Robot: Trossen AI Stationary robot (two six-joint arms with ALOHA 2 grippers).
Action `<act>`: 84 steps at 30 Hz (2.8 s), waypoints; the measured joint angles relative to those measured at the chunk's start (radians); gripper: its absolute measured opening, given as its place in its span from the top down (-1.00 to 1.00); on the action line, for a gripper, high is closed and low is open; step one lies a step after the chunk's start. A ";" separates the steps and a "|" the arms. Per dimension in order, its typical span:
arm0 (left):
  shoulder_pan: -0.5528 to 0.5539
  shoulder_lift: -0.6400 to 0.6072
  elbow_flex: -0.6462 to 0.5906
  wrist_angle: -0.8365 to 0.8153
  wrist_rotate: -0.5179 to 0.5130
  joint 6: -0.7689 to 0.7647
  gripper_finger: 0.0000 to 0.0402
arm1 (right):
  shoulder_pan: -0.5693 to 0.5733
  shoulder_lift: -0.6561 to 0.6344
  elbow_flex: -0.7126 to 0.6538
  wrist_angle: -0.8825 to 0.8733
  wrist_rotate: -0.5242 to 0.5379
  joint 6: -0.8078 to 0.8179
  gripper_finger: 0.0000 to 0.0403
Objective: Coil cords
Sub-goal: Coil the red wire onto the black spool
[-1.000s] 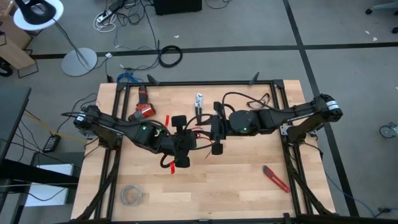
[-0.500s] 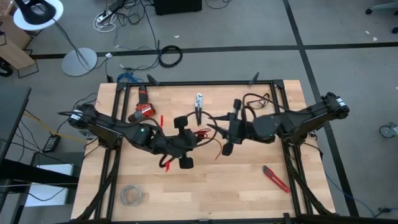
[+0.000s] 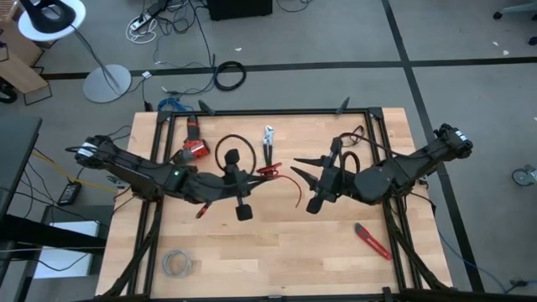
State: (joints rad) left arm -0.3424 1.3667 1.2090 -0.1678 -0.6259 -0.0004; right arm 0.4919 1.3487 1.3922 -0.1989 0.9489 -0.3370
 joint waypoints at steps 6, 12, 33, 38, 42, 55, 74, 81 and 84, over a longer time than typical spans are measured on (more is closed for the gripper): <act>0.000 -0.052 -0.129 0.221 0.019 0.040 1.00 | 0.020 0.001 -0.076 0.057 0.029 0.066 0.53; 0.000 -0.055 -0.232 0.435 0.066 0.075 1.00 | 0.019 0.001 -0.216 0.214 0.035 0.134 0.54; -0.019 -0.055 -0.306 0.591 0.078 0.050 1.00 | 0.005 0.001 -0.276 0.476 0.000 -0.034 0.54; -0.018 -0.055 -0.306 0.598 0.077 0.077 1.00 | 0.005 0.001 -0.276 0.472 0.001 -0.068 0.54; -0.009 -0.055 -0.306 0.602 0.077 0.077 1.00 | -0.004 0.001 -0.276 0.467 0.001 -0.099 0.54; 0.003 -0.054 -0.306 0.651 0.070 0.101 1.00 | -0.021 0.001 -0.276 0.469 -0.138 -0.085 0.54; 0.002 -0.054 -0.306 0.655 0.054 0.100 1.00 | -0.049 0.001 -0.276 0.504 -0.283 -0.082 0.54; 0.002 -0.054 -0.306 0.656 0.054 0.100 1.00 | -0.050 0.001 -0.276 0.526 -0.292 -0.083 0.54; 0.002 -0.054 -0.306 0.657 0.054 0.103 1.00 | -0.051 0.001 -0.276 0.527 -0.292 -0.085 0.54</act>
State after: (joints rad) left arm -0.3401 1.3125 0.9028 0.4897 -0.5716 0.1022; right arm 0.4410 1.3495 1.1164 0.3283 0.6567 -0.4215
